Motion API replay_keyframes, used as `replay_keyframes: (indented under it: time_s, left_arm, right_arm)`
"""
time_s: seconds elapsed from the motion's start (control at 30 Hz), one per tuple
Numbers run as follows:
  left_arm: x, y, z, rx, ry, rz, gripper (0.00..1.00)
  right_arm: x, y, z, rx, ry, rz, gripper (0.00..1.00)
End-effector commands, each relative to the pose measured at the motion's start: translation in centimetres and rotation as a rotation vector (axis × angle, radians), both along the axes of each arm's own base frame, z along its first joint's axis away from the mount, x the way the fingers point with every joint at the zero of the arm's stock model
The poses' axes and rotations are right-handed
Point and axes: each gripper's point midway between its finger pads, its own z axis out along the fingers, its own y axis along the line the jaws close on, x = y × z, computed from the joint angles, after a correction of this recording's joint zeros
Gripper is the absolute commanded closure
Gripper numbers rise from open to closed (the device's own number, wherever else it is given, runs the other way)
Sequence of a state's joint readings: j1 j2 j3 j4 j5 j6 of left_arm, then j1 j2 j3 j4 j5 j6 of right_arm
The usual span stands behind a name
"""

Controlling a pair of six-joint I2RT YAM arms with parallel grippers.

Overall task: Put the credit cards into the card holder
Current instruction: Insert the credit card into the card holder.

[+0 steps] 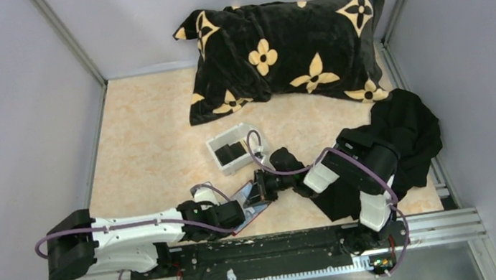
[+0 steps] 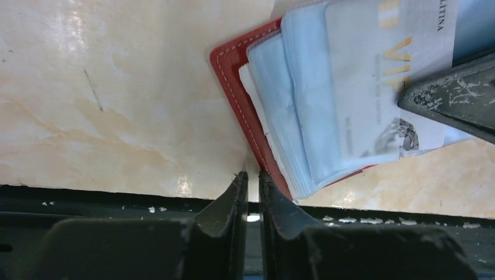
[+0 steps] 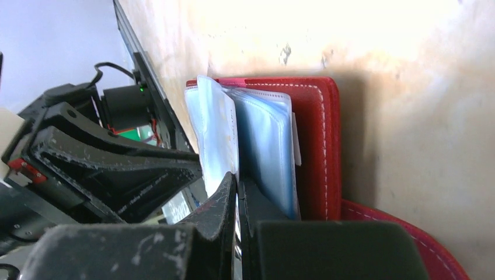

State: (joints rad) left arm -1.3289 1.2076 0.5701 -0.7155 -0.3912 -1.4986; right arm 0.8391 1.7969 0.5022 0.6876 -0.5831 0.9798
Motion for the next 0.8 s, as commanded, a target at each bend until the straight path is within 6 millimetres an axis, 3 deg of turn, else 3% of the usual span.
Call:
replay_keyframes:
  time_s: [0.0,0.17,0.37,0.77]
  left_arm:
    - [0.3,2.1,-0.7,0.037,-0.027,0.091,0.82]
    - [1.2,3.3,-1.1,0.054,-0.082,0.145,0.81]
    - [3.2,3.8,-0.2,0.088,-0.177,0.184,0.76]
    - [9.2,1.4,1.0,0.069,-0.264,0.127,0.71]
  right_arm:
    - [3.1,0.3,-1.9,-0.051,-0.036,-0.135,1.00]
    - [4.2,0.3,-1.9,-0.051,-0.048,-0.199,1.00]
    - [6.7,-0.2,-1.6,-0.070,-0.094,-0.293,1.00]
    - [10.8,-2.2,-1.6,-0.091,-0.115,-0.406,1.00]
